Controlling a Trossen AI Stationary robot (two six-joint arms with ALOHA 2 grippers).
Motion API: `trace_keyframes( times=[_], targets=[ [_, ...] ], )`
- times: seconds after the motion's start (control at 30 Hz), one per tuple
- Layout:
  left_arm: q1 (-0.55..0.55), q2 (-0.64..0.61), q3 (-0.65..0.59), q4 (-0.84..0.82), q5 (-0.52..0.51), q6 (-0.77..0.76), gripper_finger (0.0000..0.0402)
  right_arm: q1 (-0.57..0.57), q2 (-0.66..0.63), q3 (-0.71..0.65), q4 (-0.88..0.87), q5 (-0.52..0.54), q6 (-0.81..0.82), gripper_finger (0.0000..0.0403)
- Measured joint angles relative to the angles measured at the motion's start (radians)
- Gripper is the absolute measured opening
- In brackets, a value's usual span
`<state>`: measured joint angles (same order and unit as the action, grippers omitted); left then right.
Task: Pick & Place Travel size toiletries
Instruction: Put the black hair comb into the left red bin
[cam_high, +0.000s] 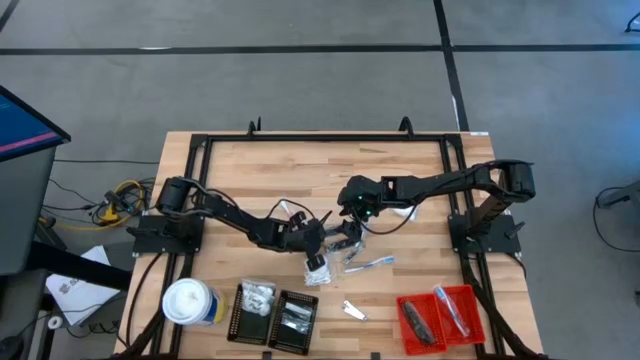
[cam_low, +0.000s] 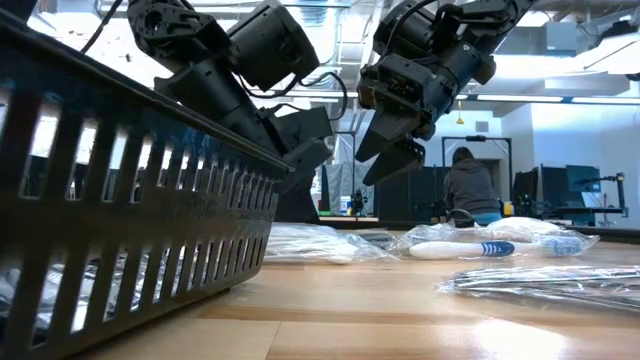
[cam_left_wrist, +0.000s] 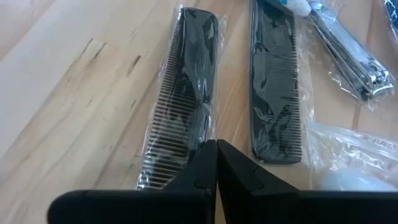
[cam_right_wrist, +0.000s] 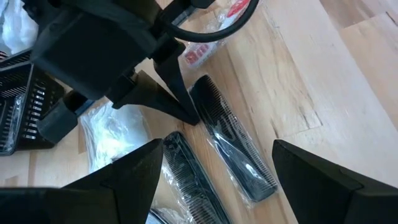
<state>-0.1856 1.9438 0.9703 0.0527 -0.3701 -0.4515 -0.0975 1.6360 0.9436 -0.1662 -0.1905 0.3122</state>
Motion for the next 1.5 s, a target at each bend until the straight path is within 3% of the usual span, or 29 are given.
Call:
trace_keyframes(
  times=[0.33,0.6,0.9,1.23,1.4,1.5],
  targets=[
    [-0.002,0.000,-0.021,0.006,0.002,0.002,0.0001,-0.023,0.122,0.002,0.034,0.001,0.040,0.0296],
    [-0.005,0.000,-0.024,0.005,0.002,0.021,0.0001,-0.042,0.213,0.082,0.042,0.002,0.039,0.0296],
    [-0.006,0.000,-0.026,0.012,0.001,0.021,0.0001,-0.004,0.384,0.247,-0.096,-0.145,-0.021,0.0296],
    [-0.005,0.001,-0.026,0.008,-0.013,0.028,0.0001,0.050,0.324,0.249,-0.167,-0.238,-0.025,0.0296],
    [-0.005,0.001,-0.026,0.011,-0.013,0.024,0.0001,0.077,0.317,0.250,-0.186,-0.231,-0.035,0.0292],
    [-0.005,0.001,-0.027,0.012,-0.011,0.020,0.0001,0.084,0.316,0.250,-0.191,-0.170,-0.025,0.0279]
  ],
)
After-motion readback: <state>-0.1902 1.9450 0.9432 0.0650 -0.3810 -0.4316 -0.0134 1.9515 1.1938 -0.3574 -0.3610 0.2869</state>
